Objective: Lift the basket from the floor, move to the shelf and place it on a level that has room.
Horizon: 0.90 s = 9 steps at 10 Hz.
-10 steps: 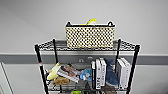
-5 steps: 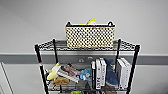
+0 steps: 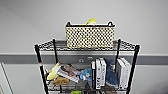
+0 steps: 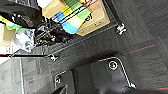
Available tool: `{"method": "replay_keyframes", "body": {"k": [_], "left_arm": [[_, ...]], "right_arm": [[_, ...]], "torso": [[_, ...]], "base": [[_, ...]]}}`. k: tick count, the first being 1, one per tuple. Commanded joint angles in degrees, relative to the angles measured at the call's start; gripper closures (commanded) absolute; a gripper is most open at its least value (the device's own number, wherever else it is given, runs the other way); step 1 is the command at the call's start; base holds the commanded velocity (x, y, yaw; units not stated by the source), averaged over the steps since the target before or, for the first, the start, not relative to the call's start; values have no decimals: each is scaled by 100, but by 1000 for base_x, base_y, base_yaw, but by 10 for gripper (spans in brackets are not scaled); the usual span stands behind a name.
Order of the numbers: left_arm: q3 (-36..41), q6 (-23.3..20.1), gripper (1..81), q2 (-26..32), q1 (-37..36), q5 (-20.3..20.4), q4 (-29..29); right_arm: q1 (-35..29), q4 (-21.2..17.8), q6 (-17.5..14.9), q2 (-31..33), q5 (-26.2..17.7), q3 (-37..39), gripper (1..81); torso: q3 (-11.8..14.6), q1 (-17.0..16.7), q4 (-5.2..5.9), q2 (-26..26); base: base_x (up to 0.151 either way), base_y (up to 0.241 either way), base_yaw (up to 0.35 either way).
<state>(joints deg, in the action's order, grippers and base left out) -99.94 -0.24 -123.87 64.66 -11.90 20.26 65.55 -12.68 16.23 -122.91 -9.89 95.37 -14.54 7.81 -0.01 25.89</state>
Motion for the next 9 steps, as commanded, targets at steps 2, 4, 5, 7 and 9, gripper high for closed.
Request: {"method": "replay_keyframes", "body": {"k": [2, 4, 5, 7, 9], "left_arm": [[-666, -55, 10, -488, 104, 188, -365], [-1061, -55, 10, -857, 288, 197, -425], [-1186, -55, 10, -1000, 350, 197, -479], [-1423, -64, 10, -1237, 482, 197, -497], [-1852, -55, 10, -1570, 605, 197, -602]], "right_arm": [[-90, -15, -330, -244, 136, 436, 10], [156, -15, -506, -579, 240, 840, 10], [253, -7, -559, -668, 338, 939, 10], [455, 2, -761, -888, 435, 1167, 10], [648, 11, -936, -1185, 567, 1535, 10]], "torso": [[0, 0, 0, 0], [0, 0, 0, 0], [0, 0, 0, 0], [0, 0, 0, 0], [2, 0, 0, 0]], "base": [[0, 0, 0], [0, 0, 0], [0, 0, 0], [0, 0, 0], [0, 0, 0]]}}
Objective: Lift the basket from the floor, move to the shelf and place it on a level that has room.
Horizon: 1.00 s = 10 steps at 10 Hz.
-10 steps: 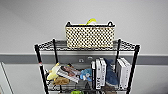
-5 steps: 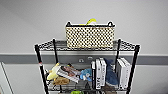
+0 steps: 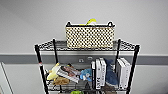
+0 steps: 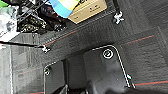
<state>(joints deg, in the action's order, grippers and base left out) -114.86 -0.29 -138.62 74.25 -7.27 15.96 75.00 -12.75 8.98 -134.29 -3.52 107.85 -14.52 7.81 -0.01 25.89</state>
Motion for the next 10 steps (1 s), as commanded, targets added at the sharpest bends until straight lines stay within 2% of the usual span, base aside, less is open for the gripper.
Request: {"method": "replay_keyframes", "body": {"k": [1, 5, 10], "left_arm": [[-502, -50, 10, -219, -319, -267, -181], [-1135, -50, 10, -764, -135, -267, -295], [-2073, -50, 10, -1615, 103, -267, -515]], "right_arm": [[-235, 18, -274, -162, -61, 402, 10], [47, 71, -450, -802, 71, 1244, 10], [371, 492, -450, -1943, 264, 2648, 10]], "torso": [[0, 0, 0, 0], [0, -2, 0, 2], [2, -2, 0, 2]], "base": [[0, 0, 0], [0, 0, 0], [0, 0, 0]]}}
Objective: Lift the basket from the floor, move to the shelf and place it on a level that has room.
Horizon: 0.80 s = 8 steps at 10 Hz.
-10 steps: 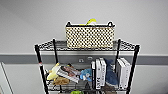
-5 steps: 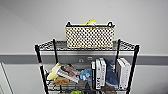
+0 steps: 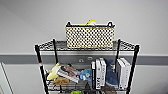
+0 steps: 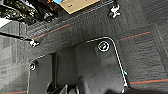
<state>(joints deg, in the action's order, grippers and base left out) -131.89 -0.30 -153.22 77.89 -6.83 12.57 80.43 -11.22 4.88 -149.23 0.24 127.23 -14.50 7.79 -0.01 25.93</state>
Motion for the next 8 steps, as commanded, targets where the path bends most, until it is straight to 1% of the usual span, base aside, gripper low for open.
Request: {"method": "replay_keyframes", "body": {"k": [1, 3, 4, 5, 6, 7, 8], "left_arm": [[-557, -57, 10, -332, -208, -310, -211], [-1064, -49, 10, -795, -94, -310, -343], [-1401, -57, 10, -1035, -23, -214, -352], [-1700, -49, 10, -1246, 29, -56, -431], [-1955, -49, 10, -1431, 56, 6, -457], [-2236, -49, 10, -1642, 65, 111, -466], [-2420, -40, 10, -1791, 65, 208, -466]], "right_arm": [[-102, 374, -39, -646, -103, 978, 10], [4, 410, -39, -1162, 142, 1642, 10], [21, 427, -39, -1411, 187, 1944, 10], [47, 568, -39, -1613, 195, 2191, 10], [83, 629, -39, -1771, 213, 2393, 10], [127, 673, -39, -1938, 389, 2621, 10], [153, 690, -39, -2025, 441, 2717, 10]], "torso": [[0, 0, 0, 0], [0, 0, 0, 0], [0, -2, 0, 0], [0, -2, 0, 0], [0, -2, 0, 0], [0, -2, 0, 0], [0, -2, 0, 0]], "base": [[0, 0, 0], [0, 0, 0], [0, 0, 0], [0, 0, 0], [0, 0, 0], [0, 0, 0], [0, 0, 0]]}}
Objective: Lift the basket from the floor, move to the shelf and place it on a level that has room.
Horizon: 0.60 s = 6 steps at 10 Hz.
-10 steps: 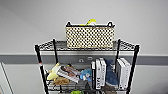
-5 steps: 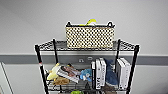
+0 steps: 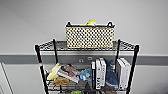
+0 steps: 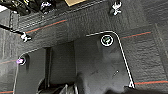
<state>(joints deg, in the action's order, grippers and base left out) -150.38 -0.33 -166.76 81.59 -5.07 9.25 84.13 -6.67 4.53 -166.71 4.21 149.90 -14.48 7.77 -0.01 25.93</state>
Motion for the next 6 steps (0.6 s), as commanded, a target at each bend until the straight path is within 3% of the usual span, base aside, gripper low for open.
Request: {"method": "replay_keyframes", "body": {"k": [1, 6], "left_arm": [[-870, -37, 10, -649, -306, 156, -134], [-1169, -29, 10, -965, -306, 384, -205]], "right_arm": [[-172, 386, -5, -401, 45, 557, 10], [-198, 465, 30, -797, 177, 944, 10]], "torso": [[0, 0, 0, 0], [0, -2, 0, 2]], "base": [[0, 0, 0], [0, 0, 0]]}}
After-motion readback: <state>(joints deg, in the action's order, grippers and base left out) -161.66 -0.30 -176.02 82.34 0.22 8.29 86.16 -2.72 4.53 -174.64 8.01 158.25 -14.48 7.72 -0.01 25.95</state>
